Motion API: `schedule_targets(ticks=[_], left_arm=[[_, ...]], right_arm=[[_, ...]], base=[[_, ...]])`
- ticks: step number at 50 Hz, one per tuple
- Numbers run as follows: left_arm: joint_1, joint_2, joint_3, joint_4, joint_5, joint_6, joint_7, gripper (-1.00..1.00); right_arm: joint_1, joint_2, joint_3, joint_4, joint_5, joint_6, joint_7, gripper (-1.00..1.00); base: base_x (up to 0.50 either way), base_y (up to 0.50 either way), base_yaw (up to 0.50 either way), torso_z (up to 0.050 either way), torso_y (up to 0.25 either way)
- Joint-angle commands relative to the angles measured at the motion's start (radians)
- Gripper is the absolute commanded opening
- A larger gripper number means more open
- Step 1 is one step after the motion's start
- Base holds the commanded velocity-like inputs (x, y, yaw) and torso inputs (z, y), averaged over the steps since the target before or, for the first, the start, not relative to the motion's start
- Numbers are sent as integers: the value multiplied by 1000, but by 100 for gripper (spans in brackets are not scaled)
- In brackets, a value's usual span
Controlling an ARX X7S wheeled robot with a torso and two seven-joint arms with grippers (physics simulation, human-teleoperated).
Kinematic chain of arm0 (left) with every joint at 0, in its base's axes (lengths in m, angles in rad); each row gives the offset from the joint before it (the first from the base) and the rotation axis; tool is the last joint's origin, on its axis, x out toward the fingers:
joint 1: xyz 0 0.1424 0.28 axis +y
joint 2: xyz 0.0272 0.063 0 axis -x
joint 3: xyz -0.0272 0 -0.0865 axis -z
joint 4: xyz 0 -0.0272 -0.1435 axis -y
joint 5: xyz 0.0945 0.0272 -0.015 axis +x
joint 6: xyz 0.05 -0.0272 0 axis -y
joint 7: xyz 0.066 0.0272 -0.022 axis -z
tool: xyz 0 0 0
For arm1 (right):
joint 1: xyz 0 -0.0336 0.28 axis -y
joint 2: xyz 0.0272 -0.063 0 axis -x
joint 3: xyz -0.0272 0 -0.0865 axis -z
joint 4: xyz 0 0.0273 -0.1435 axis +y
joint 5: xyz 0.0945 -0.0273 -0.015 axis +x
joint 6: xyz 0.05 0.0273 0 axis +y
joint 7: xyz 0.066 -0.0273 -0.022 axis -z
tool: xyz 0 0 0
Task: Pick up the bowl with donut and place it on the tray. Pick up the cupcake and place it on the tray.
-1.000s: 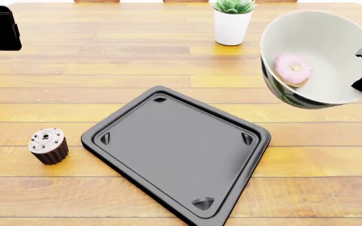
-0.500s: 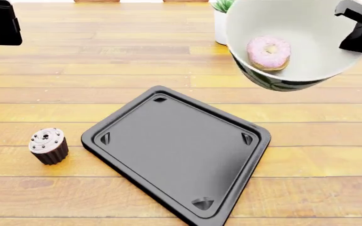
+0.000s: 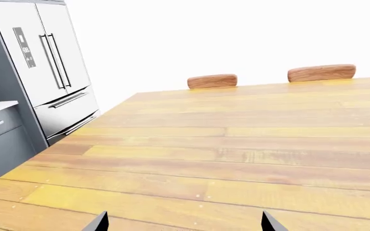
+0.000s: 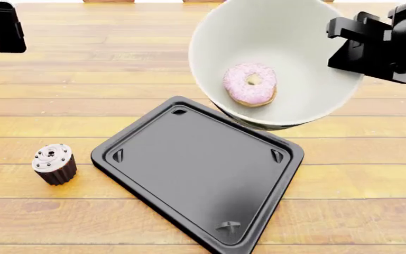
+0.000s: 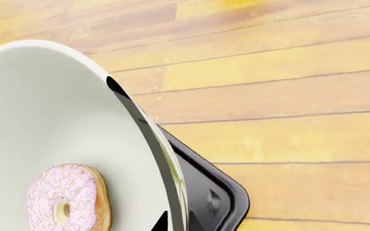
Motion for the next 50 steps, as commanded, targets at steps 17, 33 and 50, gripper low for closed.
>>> schedule_targets(ticks=[17,33,50], left_arm=[[13,-6,6,-6,-10,14,1,100],[33,-16,0,-1,-19,26,-4,100],[53,-25,-1,3,-23,39,-7,100]], right_arm=[[-104,28,33,-180,26,-5,-88,-100],[-173,19,34,-237,-7,-41,-125,-100],[-251,7,29,-219,-89,-19,-196,-100]], base=[[0,0,0,0,0],[0,0,0,0,1],[0,0,0,0,0]])
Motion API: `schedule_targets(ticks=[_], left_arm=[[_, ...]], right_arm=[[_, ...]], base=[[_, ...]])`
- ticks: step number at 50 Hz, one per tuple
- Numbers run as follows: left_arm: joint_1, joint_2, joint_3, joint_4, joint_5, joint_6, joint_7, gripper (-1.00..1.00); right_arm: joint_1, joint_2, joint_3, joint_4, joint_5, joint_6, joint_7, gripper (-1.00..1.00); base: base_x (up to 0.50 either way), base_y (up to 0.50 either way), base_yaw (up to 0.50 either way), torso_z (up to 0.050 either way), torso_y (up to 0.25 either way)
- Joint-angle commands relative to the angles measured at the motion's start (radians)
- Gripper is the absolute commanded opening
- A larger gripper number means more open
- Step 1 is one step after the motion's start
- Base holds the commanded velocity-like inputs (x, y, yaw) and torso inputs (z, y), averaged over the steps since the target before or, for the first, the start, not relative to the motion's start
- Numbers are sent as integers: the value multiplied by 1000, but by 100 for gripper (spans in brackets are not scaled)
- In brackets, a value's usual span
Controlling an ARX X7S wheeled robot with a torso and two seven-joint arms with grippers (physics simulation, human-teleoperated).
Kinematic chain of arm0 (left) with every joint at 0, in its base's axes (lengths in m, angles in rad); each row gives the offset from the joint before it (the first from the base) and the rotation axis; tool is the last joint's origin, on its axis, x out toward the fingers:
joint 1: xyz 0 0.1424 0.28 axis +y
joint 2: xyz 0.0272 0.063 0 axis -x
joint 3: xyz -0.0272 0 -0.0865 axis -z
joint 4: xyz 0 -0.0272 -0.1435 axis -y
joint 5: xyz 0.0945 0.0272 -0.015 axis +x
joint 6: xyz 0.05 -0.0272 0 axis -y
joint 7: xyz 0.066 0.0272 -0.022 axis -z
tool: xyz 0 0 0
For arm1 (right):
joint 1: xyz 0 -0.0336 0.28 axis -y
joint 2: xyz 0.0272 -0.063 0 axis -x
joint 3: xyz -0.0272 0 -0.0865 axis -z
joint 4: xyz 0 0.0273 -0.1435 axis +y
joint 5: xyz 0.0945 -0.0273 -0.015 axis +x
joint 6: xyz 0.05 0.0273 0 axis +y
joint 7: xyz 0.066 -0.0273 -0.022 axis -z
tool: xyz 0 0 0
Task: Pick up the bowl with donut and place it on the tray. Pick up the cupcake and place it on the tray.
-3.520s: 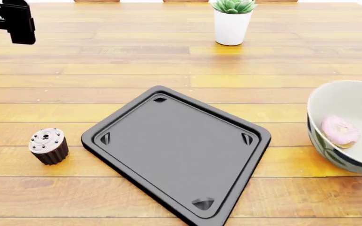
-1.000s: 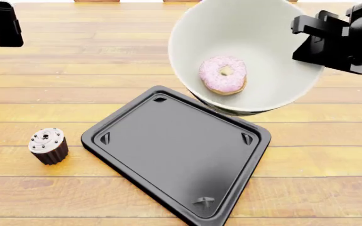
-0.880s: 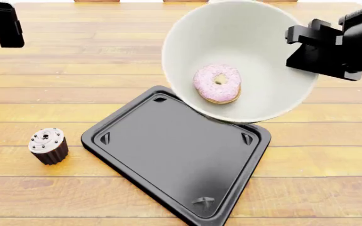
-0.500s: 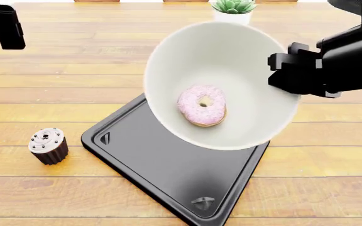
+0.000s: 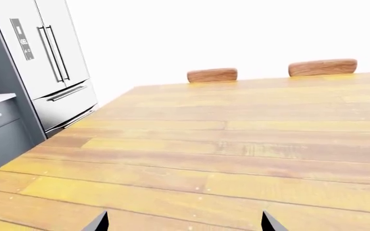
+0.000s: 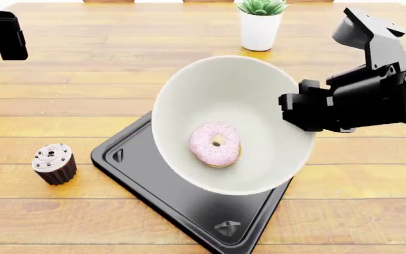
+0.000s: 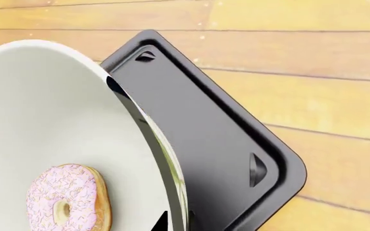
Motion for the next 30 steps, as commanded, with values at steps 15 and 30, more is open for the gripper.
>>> schedule_targets(ticks=[15,30], left_arm=[[30,-18,-9,6,-14,13,-12,100],[44,-26,-9,5,-14,24,-12,100]], right_arm=[[-80,-9,17,-2,-84,4,-95,-100],[-115,-13,16,-5,-119,12,-135,-100]], base=[[0,0,0,0,1],[0,0,0,0,0]])
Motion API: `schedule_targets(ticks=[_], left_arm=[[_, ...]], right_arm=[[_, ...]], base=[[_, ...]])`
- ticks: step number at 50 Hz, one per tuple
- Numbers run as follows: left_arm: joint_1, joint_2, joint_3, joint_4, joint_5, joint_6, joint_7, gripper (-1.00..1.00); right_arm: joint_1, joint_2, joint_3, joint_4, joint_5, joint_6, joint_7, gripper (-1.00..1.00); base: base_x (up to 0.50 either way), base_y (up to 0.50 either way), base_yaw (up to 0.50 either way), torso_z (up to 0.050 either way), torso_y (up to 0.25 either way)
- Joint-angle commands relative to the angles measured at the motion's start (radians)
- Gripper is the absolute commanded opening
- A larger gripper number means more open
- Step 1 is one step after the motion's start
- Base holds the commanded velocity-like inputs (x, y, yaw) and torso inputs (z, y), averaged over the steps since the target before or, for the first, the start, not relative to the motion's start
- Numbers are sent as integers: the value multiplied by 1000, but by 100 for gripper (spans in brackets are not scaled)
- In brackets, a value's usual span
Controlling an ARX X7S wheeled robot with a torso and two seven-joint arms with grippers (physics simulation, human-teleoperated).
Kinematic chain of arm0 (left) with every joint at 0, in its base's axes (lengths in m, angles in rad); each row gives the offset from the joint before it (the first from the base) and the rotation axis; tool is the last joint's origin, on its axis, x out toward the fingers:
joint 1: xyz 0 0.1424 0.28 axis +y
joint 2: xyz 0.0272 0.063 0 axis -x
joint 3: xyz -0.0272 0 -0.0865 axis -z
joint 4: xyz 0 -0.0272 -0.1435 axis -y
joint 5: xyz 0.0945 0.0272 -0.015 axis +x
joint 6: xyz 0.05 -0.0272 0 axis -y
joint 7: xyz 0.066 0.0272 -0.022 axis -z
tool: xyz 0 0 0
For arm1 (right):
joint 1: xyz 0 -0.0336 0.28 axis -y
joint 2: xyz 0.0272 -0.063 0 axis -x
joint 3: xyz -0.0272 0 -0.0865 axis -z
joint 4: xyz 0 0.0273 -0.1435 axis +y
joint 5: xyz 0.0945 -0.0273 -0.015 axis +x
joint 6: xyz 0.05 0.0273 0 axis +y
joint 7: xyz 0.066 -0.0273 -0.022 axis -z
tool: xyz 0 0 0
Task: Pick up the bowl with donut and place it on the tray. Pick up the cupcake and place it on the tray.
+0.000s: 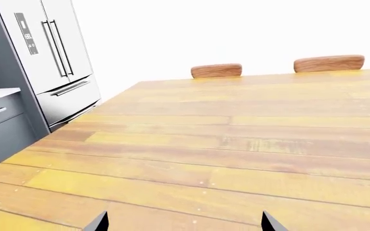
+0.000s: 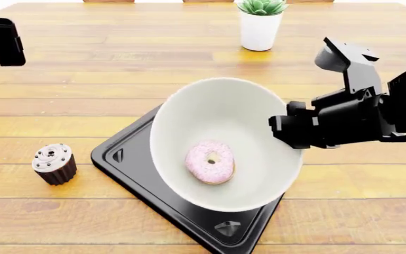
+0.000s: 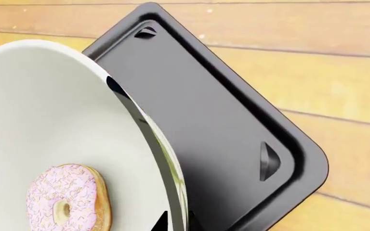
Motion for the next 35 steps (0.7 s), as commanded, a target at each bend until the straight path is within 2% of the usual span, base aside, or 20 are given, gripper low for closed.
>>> schedule_targets(ticks=[1,35], left_arm=[[12,-6,-2,1,-3,8,-2,100],[31,-16,-5,2,-14,22,-11,100]], right_arm=[[-22,-3,7,4,-28,1,-33,-100],[-42,-35,-16,37,-110,31,-80,-100]], base=[[0,0,0,0,0],[0,0,0,0,0]])
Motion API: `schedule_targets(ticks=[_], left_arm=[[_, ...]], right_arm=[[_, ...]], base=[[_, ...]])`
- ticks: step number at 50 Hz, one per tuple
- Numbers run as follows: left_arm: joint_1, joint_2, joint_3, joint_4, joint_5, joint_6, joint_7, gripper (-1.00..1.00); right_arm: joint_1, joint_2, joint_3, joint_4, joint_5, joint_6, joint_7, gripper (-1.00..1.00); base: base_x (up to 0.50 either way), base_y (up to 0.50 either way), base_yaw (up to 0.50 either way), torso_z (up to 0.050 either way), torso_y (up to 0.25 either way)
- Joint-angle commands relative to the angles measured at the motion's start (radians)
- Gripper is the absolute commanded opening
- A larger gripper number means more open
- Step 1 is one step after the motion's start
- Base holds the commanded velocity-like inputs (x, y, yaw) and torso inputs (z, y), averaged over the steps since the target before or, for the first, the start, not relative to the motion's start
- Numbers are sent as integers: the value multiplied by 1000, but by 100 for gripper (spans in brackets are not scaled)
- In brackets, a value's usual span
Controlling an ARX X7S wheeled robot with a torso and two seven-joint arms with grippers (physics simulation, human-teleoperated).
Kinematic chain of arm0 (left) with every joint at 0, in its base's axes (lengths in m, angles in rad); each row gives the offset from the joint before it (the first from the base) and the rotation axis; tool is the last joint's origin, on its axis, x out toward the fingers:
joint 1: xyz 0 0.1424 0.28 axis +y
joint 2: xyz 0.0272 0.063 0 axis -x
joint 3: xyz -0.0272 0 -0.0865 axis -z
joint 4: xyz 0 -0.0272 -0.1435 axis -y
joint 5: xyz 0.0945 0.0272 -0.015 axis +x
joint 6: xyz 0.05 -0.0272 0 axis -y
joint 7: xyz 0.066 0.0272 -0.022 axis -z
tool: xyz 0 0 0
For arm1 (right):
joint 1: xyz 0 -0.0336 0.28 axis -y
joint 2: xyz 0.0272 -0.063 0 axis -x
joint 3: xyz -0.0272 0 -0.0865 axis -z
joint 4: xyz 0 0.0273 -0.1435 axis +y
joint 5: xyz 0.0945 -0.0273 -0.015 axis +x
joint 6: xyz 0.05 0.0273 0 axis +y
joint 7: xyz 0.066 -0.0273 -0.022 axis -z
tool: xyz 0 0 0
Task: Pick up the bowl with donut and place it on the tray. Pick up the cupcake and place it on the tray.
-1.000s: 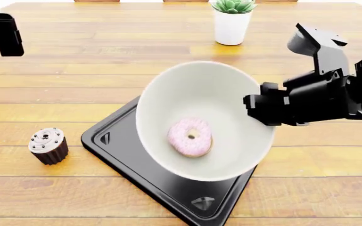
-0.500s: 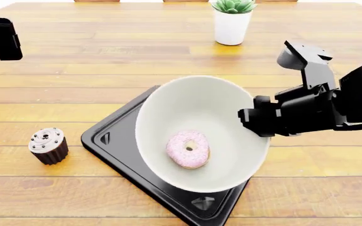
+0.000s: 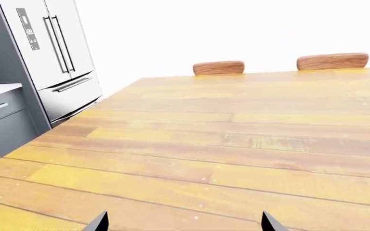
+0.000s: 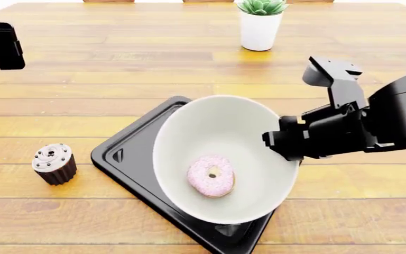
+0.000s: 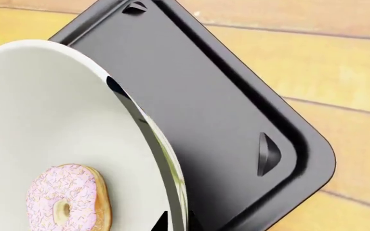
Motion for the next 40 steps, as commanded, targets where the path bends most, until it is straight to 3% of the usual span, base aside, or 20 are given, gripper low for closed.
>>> schedule_targets(ticks=[1,37,38,40], left_arm=[[6,-4,-1,1,-4,4,-4,100],[28,-15,-2,1,-11,23,-5,100],[28,-15,-2,1,-12,23,-5,100],[28,-17,-3,1,-13,24,-5,100]], right_arm=[[3,-11,2,21,-25,1,-17,-100],[-25,-44,-27,55,-110,24,-70,-100],[-19,-41,-26,50,-104,27,-67,100],[-5,-32,-24,41,-87,25,-54,100]], base=[[0,0,0,0,0],[0,0,0,0,0],[0,0,0,0,0],[0,0,0,0,0]])
